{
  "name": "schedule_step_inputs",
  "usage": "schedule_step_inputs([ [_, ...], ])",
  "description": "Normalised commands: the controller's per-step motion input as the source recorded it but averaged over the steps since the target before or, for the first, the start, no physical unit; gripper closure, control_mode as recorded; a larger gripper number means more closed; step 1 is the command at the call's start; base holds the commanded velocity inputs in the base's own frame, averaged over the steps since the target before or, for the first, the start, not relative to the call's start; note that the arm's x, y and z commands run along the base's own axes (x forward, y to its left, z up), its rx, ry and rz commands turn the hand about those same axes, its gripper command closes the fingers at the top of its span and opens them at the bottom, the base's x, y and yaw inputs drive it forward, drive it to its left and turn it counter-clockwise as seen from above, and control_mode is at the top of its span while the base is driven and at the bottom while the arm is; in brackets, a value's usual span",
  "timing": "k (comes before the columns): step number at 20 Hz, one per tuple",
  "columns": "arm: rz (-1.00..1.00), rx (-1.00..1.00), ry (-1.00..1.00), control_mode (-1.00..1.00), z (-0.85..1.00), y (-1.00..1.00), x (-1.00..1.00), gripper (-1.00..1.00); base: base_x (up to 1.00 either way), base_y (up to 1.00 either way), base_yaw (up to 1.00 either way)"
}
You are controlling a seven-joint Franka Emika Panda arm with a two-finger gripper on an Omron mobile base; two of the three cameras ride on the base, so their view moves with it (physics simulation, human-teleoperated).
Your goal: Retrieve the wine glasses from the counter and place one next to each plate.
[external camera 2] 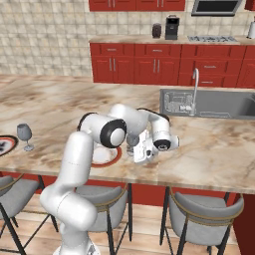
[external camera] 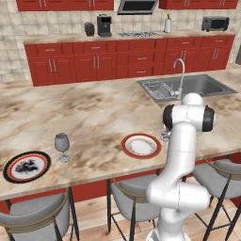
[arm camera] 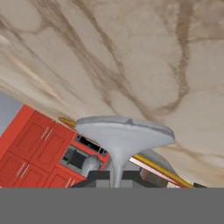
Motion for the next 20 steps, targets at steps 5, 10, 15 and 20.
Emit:
schedule_step_inputs([
  [5,0.0,0.0,0.09,-1.0,-0.29,-0.12,0.11,1.0,0.0,0.0,0.0],
  [10,-0.01,-0.04,0.32,-1.0,-0.54,-0.02,0.4,1.0,0.0,0.0,0.0],
  [15,0.0,-0.05,0.03,-1.0,-0.44,-0.07,0.09,1.0,0.0,0.0,0.0],
  [20,0.0,-0.01,-0.04,-1.0,-0.27,-0.22,-0.05,-1.0,0.0,0.0,0.0],
])
